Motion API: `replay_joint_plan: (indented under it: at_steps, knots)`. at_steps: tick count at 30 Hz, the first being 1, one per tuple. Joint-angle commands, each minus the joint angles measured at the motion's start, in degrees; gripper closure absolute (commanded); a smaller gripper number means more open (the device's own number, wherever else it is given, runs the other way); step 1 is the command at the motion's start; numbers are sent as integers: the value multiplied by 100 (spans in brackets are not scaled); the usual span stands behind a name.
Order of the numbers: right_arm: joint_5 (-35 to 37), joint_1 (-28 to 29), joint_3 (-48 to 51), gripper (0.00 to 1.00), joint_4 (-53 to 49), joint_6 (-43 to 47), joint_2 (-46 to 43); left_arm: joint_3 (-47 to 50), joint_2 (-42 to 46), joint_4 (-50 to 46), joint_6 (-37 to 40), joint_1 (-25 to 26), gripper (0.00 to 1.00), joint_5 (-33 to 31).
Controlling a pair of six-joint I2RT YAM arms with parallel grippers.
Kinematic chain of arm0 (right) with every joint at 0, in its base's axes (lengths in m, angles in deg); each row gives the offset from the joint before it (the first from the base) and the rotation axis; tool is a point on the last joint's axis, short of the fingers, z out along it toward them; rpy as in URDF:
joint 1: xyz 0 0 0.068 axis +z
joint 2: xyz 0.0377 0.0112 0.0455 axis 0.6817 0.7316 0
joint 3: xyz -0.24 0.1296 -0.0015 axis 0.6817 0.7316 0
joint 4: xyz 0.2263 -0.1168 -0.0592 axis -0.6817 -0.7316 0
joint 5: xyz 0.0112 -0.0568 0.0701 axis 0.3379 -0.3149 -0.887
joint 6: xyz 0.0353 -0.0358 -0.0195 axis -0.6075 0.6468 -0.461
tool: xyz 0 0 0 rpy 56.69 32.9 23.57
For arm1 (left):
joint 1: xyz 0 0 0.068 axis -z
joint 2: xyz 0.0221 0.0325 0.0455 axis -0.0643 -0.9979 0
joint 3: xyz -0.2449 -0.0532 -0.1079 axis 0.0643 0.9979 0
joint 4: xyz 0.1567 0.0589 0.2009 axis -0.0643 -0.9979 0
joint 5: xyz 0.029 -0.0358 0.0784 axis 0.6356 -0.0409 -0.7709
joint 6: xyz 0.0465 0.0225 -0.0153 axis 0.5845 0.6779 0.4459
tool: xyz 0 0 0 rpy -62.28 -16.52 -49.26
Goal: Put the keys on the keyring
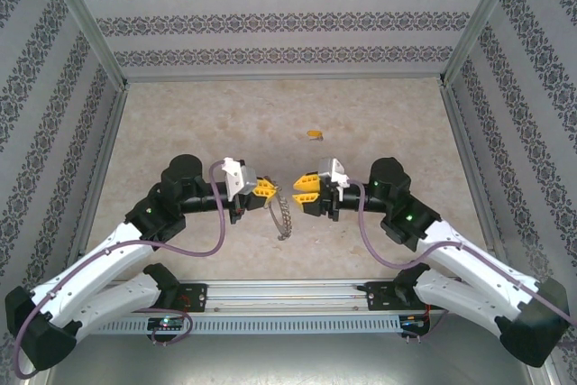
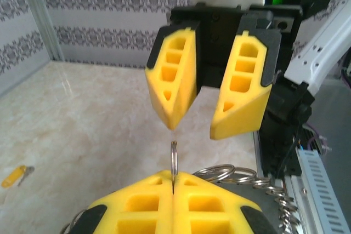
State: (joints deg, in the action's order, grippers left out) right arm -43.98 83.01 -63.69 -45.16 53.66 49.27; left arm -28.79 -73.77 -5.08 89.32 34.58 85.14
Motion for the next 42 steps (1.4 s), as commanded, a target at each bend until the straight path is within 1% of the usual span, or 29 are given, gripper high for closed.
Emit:
replay_joint_plan:
  at_steps: [1,7,11,16,21,30,42]
  knots:
    - [336,106,-147,69,-1022,529,-254,-521,-109,-1325,733,270,100,-379]
    - [355,303,-218,69,-1008,717,-133,-1167,-495,-2577,1269,631,100,-713]
    - [289,423,-237,71,-862,777,25,-1313,-667,-2862,1417,785,100,-814]
    - [196,580,-262,75,-741,836,165,-1377,-853,-2929,1507,900,100,-935]
    - [98,635,-323,76,-756,843,344,-1406,-941,-2924,1557,951,100,-957]
    - [-72,677,-435,74,-901,913,613,-1398,-929,-2922,1590,990,100,-981]
    - [-203,713,-525,77,-1003,945,874,-1433,-985,-2921,1627,990,100,-978]
